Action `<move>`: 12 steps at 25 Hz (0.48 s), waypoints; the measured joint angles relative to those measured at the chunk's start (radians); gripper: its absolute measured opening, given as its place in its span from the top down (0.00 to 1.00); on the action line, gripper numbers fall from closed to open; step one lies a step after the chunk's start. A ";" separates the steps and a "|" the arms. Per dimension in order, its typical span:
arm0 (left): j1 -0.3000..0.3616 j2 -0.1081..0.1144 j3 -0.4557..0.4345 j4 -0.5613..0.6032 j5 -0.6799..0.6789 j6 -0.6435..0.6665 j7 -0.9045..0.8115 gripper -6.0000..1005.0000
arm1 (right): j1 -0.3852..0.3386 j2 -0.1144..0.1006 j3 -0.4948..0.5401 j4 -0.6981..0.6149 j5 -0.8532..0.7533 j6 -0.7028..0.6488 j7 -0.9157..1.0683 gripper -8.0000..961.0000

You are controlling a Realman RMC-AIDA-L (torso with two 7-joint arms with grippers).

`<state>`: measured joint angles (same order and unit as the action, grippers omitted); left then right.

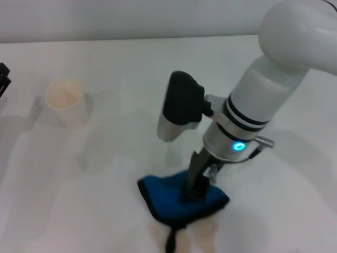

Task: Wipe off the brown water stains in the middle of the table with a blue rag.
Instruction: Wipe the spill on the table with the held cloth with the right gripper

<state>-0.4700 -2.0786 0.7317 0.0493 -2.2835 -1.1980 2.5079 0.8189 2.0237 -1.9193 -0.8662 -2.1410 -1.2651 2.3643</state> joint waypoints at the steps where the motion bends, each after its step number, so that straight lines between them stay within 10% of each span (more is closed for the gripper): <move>1: -0.001 0.000 0.000 0.001 0.000 0.002 0.000 0.14 | -0.002 0.000 0.005 -0.004 0.000 -0.030 -0.006 0.92; 12: -0.003 0.000 0.000 0.001 0.001 0.003 0.000 0.14 | -0.006 0.003 0.017 -0.002 0.018 -0.235 -0.015 0.92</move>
<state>-0.4726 -2.0786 0.7317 0.0504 -2.2824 -1.1948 2.5079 0.8125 2.0264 -1.9028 -0.8679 -2.1232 -1.4999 2.3495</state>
